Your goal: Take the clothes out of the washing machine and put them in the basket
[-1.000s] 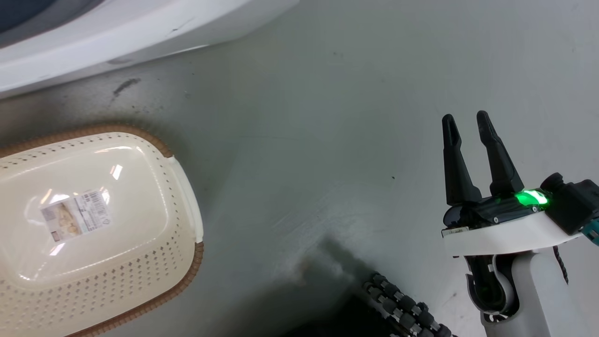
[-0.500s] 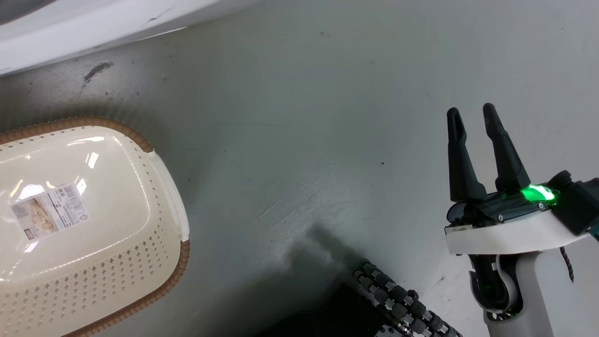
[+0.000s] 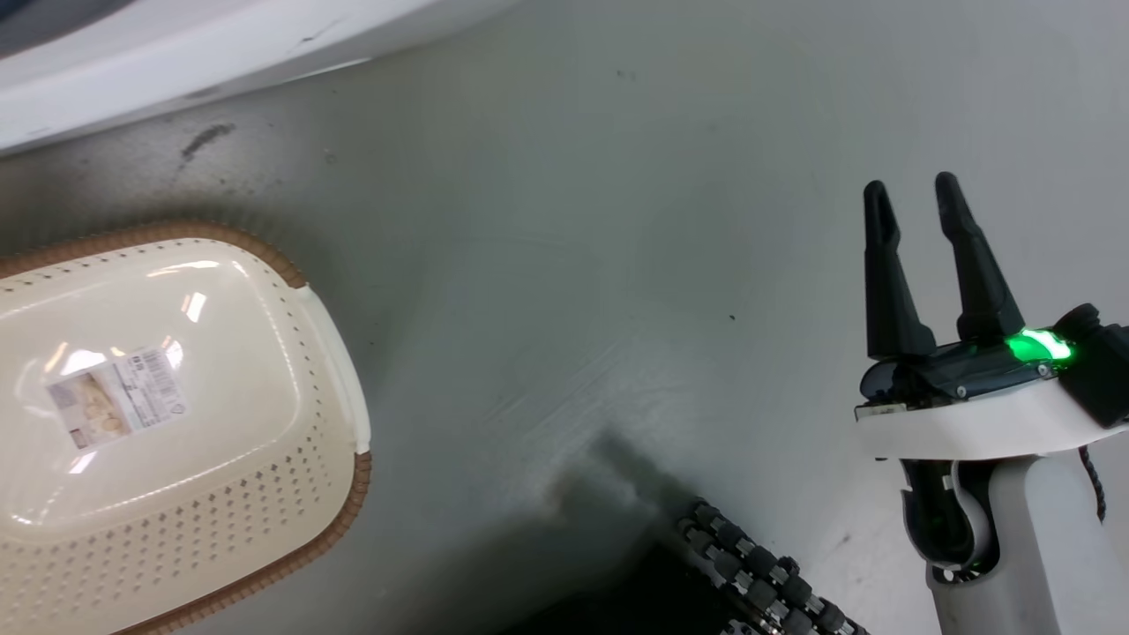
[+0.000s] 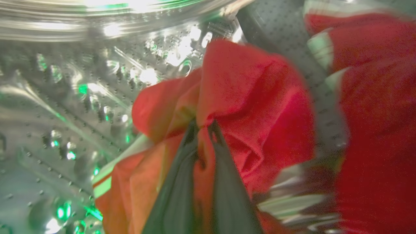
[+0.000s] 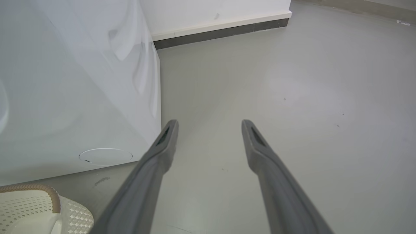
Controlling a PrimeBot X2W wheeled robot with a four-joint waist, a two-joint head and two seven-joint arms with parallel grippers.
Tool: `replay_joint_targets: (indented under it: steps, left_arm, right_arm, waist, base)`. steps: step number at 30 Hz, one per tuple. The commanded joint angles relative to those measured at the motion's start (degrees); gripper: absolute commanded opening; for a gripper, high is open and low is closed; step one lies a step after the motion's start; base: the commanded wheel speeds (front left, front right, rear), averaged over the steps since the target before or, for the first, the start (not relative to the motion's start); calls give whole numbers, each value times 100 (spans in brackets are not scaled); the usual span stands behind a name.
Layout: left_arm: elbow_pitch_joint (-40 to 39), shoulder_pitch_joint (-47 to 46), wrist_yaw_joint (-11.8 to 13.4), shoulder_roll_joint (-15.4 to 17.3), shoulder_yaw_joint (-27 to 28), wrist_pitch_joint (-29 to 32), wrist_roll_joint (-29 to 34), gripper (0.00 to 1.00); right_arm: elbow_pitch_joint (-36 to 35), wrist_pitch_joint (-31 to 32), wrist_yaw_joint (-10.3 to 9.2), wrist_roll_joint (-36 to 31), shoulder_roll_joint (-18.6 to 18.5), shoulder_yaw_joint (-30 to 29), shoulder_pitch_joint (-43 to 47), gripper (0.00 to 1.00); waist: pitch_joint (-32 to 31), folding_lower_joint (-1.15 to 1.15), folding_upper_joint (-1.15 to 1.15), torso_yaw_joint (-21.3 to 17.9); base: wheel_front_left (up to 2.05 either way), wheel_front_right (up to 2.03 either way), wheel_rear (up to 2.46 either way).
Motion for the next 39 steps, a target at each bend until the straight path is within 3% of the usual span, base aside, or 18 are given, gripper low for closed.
replay_joint_targets:
  steps: [1,9,16,24,29,35,39]
  left_arm:
    - [55,196,-7,-90,2,-236,-83,0]
    - [351,923,-6,-434,112,-1709,-415,0]
    - [672,1931,147,-1006,246,-3487,-730,0]
    - [892,2763,274,-1508,314,-4795,-893,0]
    - [574,3477,487,-1856,492,-5082,-936,0]
    - [-876,4669,869,-2011,1163,-5080,-656,0]
    - [-1856,5580,931,-2154,1652,-5080,-308,0]
  right_arm:
    - [43,-14,-4,-71,8,-74,-90,100]
    - [237,-14,-4,-377,4,-424,-71,100]
    - [361,-14,-4,-846,4,-868,138,100]
    - [410,-14,-4,-1175,3,-1018,286,100]
    - [465,-14,-4,-1265,2,-1185,448,100]
    - [535,-14,-4,-1410,2,-1166,682,100]
    - [571,-14,-4,-1508,3,-1154,815,100]
  waist:
    - [-165,0,0,125]
    - [-793,0,0,450]
    - [-1591,0,0,892]
    - [-2280,0,0,1221]
    - [-2725,0,0,1440]
    - [-3178,0,0,1634]
    - [-3419,0,0,1727]
  base:
    - [0,0,0]
    - [0,0,0]
    - [0,0,0]
    - [0,0,0]
    - [0,0,0]
    - [0,0,0]
    - [0,0,0]
